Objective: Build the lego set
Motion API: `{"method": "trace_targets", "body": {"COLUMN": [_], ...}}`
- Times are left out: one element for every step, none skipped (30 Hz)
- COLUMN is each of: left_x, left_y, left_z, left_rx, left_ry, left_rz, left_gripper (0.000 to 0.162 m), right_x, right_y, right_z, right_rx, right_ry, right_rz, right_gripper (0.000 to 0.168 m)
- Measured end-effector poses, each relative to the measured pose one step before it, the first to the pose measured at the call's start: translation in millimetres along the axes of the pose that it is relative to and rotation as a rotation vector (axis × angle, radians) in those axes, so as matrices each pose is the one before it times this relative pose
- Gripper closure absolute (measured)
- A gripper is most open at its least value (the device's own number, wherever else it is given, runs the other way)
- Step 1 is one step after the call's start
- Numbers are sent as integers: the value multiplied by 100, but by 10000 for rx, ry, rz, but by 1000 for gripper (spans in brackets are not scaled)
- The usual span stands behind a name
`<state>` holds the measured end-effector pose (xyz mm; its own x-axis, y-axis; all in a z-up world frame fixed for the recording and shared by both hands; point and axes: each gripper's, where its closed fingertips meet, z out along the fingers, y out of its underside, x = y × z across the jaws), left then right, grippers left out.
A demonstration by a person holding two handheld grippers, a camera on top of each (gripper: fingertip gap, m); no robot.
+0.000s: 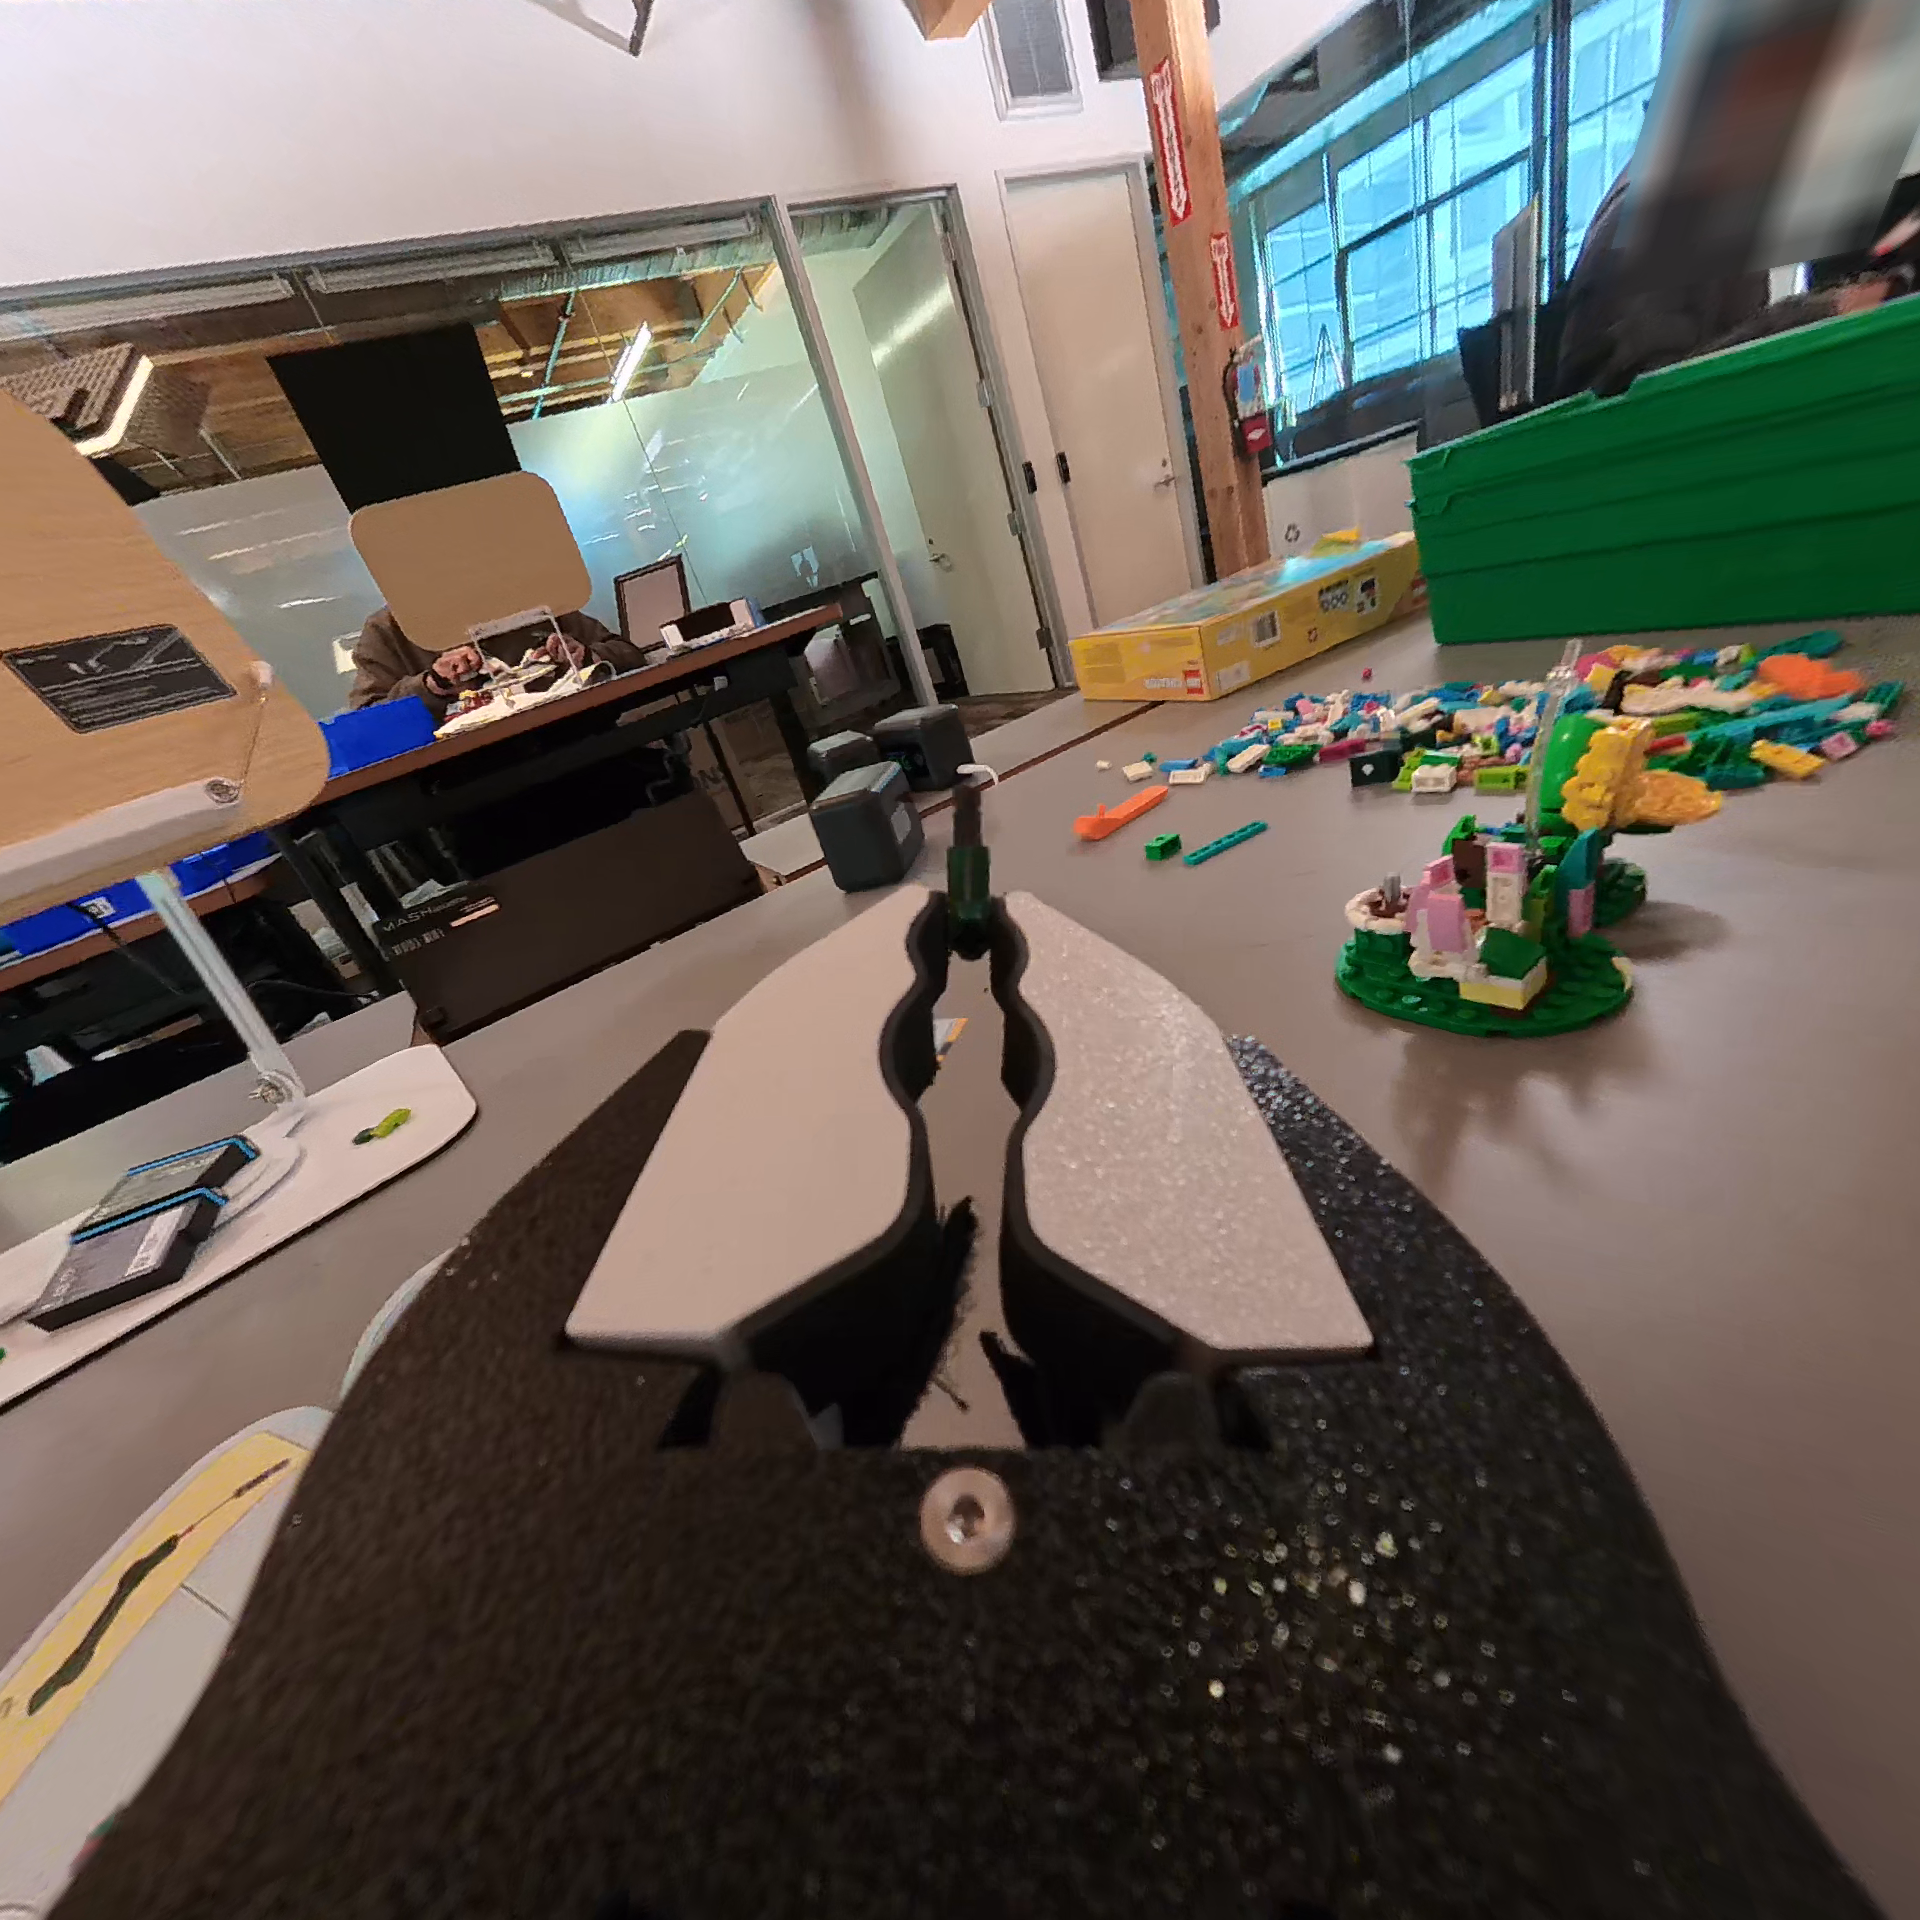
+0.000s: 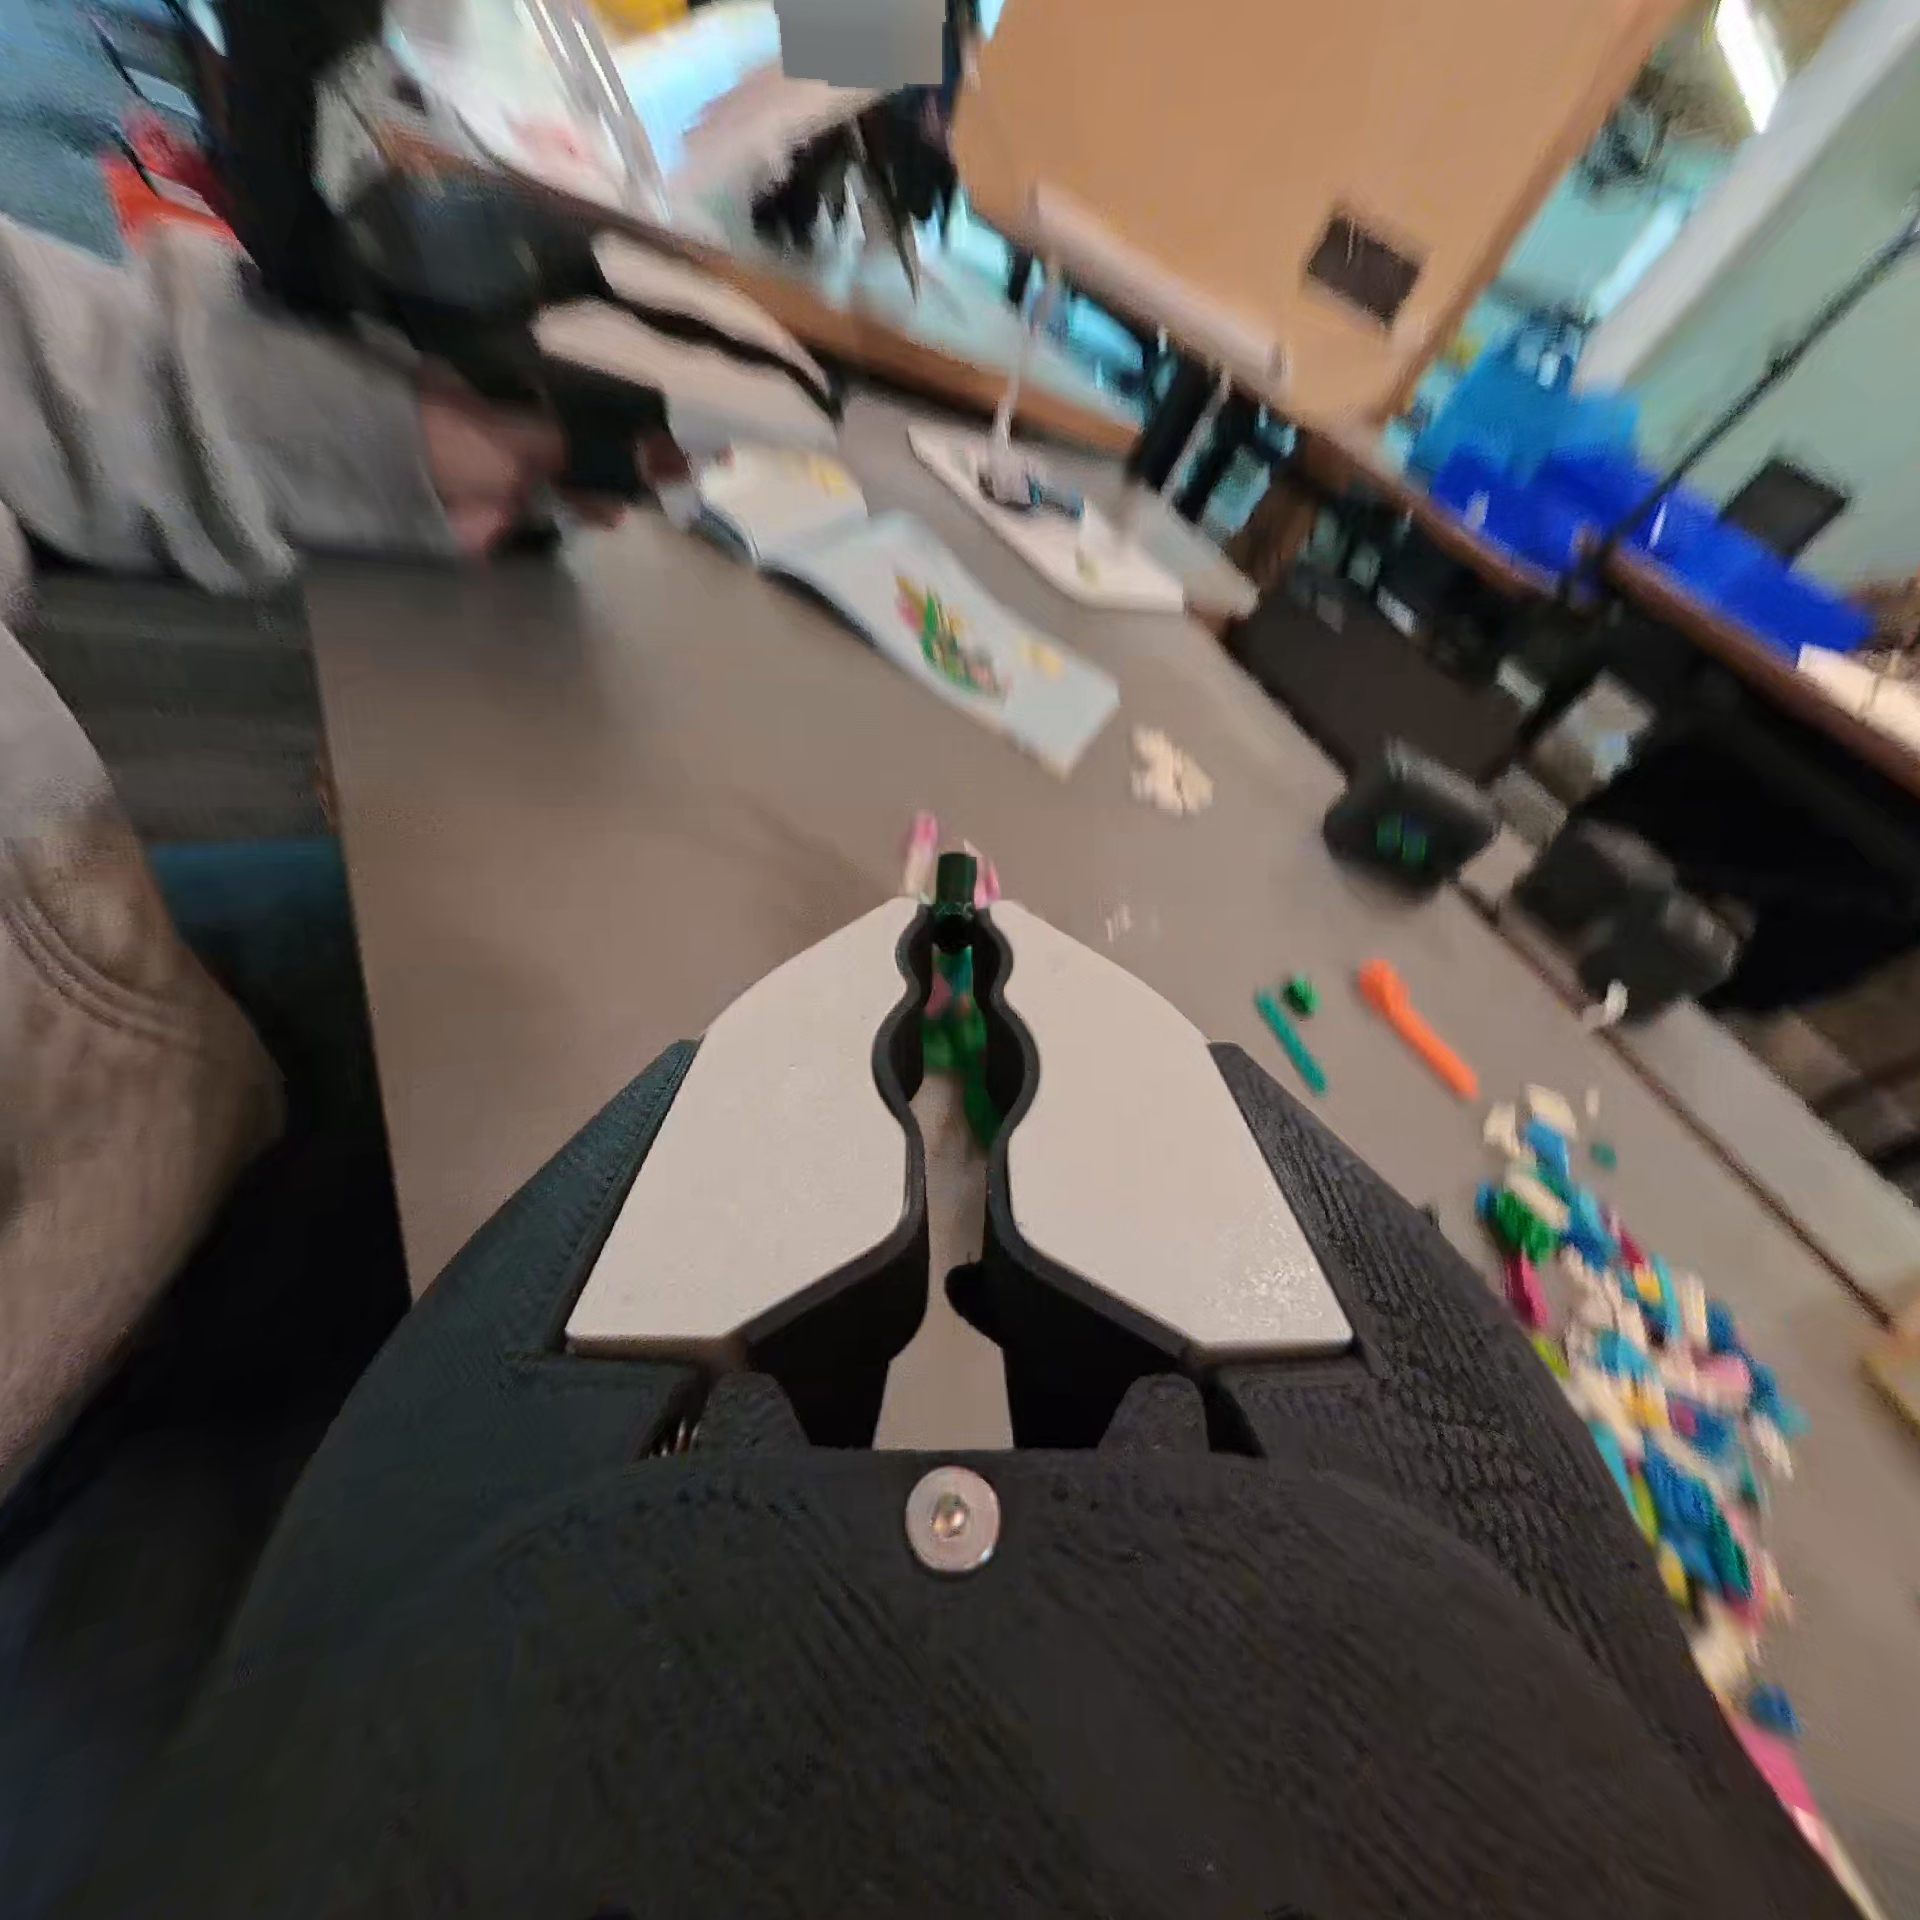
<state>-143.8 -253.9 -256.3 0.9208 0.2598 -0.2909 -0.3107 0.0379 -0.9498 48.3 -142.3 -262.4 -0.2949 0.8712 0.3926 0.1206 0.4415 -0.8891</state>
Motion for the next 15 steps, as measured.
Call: {"method": "trace_targets", "body": {"left_x": [-163, -159, -113, -120, -61, -74, -118, -8, 47, -269, -423, -492, -546, -545, -616], "left_y": [-50, -49, -89, -64, -19, 122, 154, -17, 1, 179, 303, 242, 147, 115, 110], "left_z": [-137, -192, -251, -279, -278, -268, -317, -335, -358, -333, -293, -263, -248, -220, -174], "left_rx": [32, 25, 35, 23, -19, -98, -99, -21, -22, -149, -228, -155, -55, -26, -50], "left_ry": [-53, -77, -71, -77, -35, -30, -46, 118, 242, 101, 35, -32, -136, -195, -299], "left_rz": [-113, -63, 12, 53, 96, 135, 146, 113, 111, 64, 9, -53, -66, -35, 19], "left_gripper": [155, 155, 155, 154, 155, 155, 154, 155, 154, 154, 154, 154, 154, 155, 155], "right_x": [-316, -293, -269, -242, -260, -219, -166, -199, -232, -258, -308, -317, -165, -8, 55], "right_y": [-1493, -1315, -1135, -954, -794, -724, -686, -629, -597, -576, -490, -426, -378, -280, -143], "right_z": [278, 418, 570, 726, 892, 1065, 1269, 1448, 1591, 1662, 1690, 1663, 1645, 1626, 1563], "right_rx": [602, 503, 429, 328, 233, 184, 149, 116, 113, 125, 100, 94, 130, 151, 166], "right_ry": [-101, -117, -103, -94, -82, -27, 49, 68, 75, 82, 41, 8, 73, 140, 176], "right_rz": [-151, -91, -68, -68, -89, -113, -126, -143, -151, -159, -212, -246, -176, -65, 5], "right_gripper": [163, 163, 162, 163, 162, 162, 162, 163, 163, 162, 163, 162, 163, 162, 162]}}
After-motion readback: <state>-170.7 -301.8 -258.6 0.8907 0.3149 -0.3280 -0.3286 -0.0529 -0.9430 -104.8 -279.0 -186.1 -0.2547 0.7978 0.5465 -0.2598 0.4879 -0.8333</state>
